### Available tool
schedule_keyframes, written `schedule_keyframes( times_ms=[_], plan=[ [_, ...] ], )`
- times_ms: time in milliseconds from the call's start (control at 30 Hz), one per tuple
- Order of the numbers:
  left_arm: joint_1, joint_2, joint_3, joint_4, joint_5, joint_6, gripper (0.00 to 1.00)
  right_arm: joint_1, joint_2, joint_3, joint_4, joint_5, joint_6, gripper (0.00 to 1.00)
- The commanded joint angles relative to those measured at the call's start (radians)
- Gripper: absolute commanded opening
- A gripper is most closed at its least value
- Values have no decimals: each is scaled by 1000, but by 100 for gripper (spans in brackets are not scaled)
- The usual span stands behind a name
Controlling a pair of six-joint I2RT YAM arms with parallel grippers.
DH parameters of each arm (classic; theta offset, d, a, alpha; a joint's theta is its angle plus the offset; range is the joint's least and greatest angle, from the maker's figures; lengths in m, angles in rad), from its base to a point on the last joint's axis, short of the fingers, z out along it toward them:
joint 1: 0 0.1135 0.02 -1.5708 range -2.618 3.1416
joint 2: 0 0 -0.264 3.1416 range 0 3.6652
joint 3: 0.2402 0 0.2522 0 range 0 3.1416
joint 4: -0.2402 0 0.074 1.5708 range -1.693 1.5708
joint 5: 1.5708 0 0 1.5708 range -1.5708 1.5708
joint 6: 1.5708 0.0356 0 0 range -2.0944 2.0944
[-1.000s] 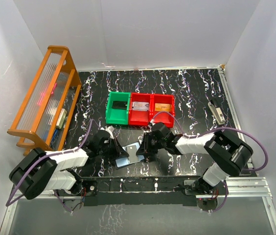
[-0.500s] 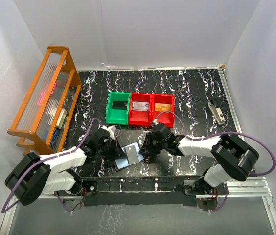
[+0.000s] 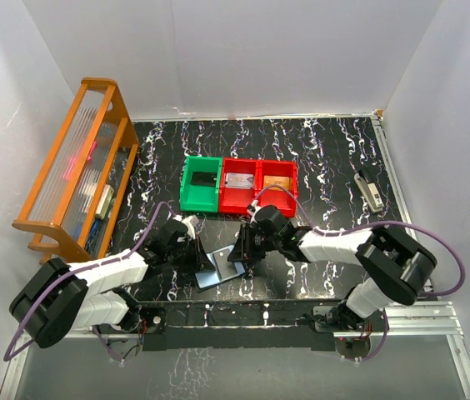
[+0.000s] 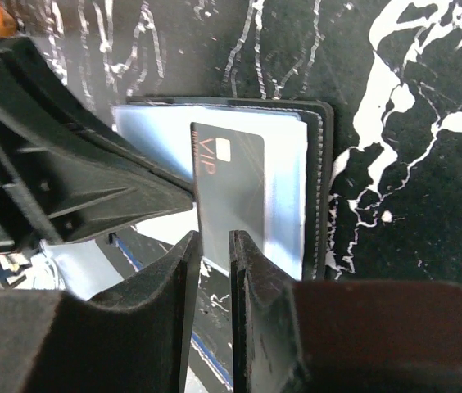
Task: Take the credit cards out of the card holder
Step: Remove the credit card from the card holder.
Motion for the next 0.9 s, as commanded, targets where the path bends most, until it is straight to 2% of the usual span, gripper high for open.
schedule_keyframes(
  times_ms=[0,133,367,433,667,867],
  plan=[
    [5,-3,31,-23,1,7,0,12,69,27,57,-37,17,19],
    [5,-9,14,-2,-4,-38,0,12,105,11,26,13,34,19],
    [5,-34,-36,56,-2,-106,27,12,105,-39,69,20,63,19],
    [5,-36,-44,65,-5,-117,32,12,101,-49,72,30,73,19],
    [5,-13,-82,134,-19,-203,33,12,103,-99,122,37,124,19],
    [3,18,-104,217,-33,-256,24,14,111,-128,162,18,140,19]
  ],
)
